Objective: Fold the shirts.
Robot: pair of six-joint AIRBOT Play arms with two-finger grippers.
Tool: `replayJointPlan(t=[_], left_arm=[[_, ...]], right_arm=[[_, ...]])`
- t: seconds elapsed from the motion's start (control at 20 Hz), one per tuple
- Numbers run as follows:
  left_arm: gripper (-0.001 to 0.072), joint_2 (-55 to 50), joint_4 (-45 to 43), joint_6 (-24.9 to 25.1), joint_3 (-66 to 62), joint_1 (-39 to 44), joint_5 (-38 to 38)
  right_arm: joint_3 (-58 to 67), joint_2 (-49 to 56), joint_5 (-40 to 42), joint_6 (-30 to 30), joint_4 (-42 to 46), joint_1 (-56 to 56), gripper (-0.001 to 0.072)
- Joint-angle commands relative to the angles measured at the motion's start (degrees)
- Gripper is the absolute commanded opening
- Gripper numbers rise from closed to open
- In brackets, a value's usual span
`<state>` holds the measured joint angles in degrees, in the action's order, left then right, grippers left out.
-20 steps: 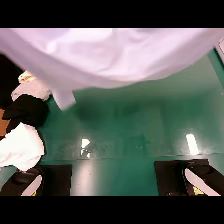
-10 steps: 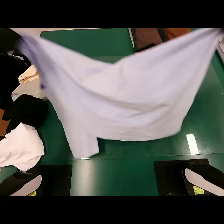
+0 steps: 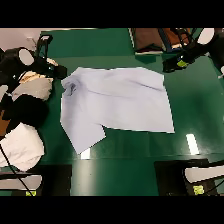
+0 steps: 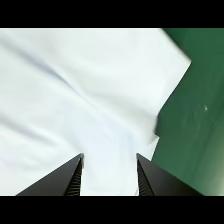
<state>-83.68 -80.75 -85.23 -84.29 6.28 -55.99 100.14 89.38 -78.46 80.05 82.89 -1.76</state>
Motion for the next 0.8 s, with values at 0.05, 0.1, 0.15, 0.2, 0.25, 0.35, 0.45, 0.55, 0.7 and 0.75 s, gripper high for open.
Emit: replayJointPlan(t=[0.05, 0.1, 0.15, 0.2, 0.25, 0.35, 0.45, 0.55, 0.7, 0.75], left_arm=[[0.0387, 2.2, 0.2, 1.3, -1.9, -6.4, -8.5], [0.0387, 3.8, 0.9, 1.8, -0.9, -9.0, -10.8], [0.0387, 5.8, 2.1, 2.3, 1.1, -11.5, -12.2], [0.0387, 8.2, 4.2, 3.5, 4.0, -14.1, -13.4], [0.0387, 10.6, 6.0, 4.7, 7.5, -16.1, -14.3], [0.0387, 15.1, 8.0, 5.9, 15.2, -18.7, -14.9], [0.0387, 18.3, 9.0, 5.9, 22.3, -19.2, -14.7], [0.0387, 19.7, 12.6, 6.3, 27.7, -19.2, -13.8], [0.0386, 19.7, 19.1, 7.8, 31.9, -19.2, -11.7], [0.0386, 19.7, 20.6, 7.8, 32.3, -19.2, -10.9]], right_arm=[[2.8, 1.6, -7.0, -3.4, -9.8, 5.0, 0.0388], [-0.2, -0.5, -7.7, -3.5, -11.0, 7.2, 0.0388], [-4.3, -2.9, -7.7, -3.5, -11.4, 9.5, 0.0388], [-9.6, -5.7, -7.7, -3.6, -11.3, 12.2, 0.0388], [-15.7, -8.7, -7.7, -3.6, -11.4, 15.2, 0.0388], [-28.3, -14.3, -7.2, -3.7, -11.4, 21.4, 0.0393], [-40.6, -18.7, -5.9, -4.3, -11.8, 27.8, 0.0516], [-51.2, -21.4, -4.8, -7.0, -16.3, 33.7, 0.0511], [-61.6, -23.6, -1.9, -9.7, -20.4, 38.0, 0.0496], [-63.7, -24.0, -0.7, -10.0, -20.4, 38.0, 0.0479]])
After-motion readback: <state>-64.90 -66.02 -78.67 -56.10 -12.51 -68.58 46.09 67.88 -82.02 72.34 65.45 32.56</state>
